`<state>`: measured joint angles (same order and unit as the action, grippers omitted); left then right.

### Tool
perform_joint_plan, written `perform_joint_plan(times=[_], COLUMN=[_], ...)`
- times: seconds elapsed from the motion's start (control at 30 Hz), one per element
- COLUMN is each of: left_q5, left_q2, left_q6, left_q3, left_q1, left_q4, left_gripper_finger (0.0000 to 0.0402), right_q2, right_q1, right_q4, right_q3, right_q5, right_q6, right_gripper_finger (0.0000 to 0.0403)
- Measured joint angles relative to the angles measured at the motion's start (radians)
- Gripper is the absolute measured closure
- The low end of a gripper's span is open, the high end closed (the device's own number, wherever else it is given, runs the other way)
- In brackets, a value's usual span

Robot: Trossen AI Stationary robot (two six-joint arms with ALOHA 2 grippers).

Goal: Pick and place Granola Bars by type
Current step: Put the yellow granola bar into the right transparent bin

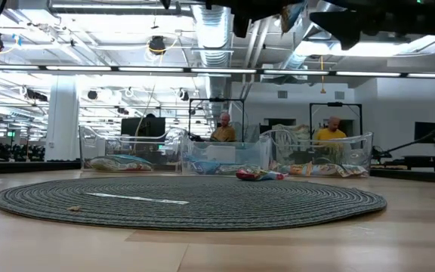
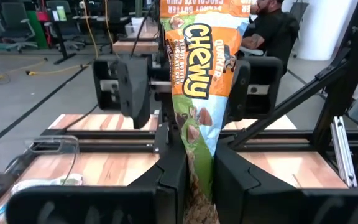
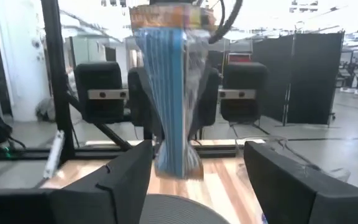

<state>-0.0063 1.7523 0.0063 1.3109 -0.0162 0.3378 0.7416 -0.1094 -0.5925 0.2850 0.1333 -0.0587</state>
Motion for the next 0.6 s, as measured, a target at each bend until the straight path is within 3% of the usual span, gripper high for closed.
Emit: perform_joint_plan(times=[0.6], left_q5=[-0.035], left_q2=[0.001], left_q6=[0.033], left_q3=[0.0], left_q1=[0.0], left_q4=[-0.072], left_gripper_finger=[0.035], right_q2=[0.219], right_q1=[0.001], right_q4=[-0.03], right_q3=[0.156], right_q5=[-0.006], right_q6=[-0.06], right_gripper_finger=[0.0154])
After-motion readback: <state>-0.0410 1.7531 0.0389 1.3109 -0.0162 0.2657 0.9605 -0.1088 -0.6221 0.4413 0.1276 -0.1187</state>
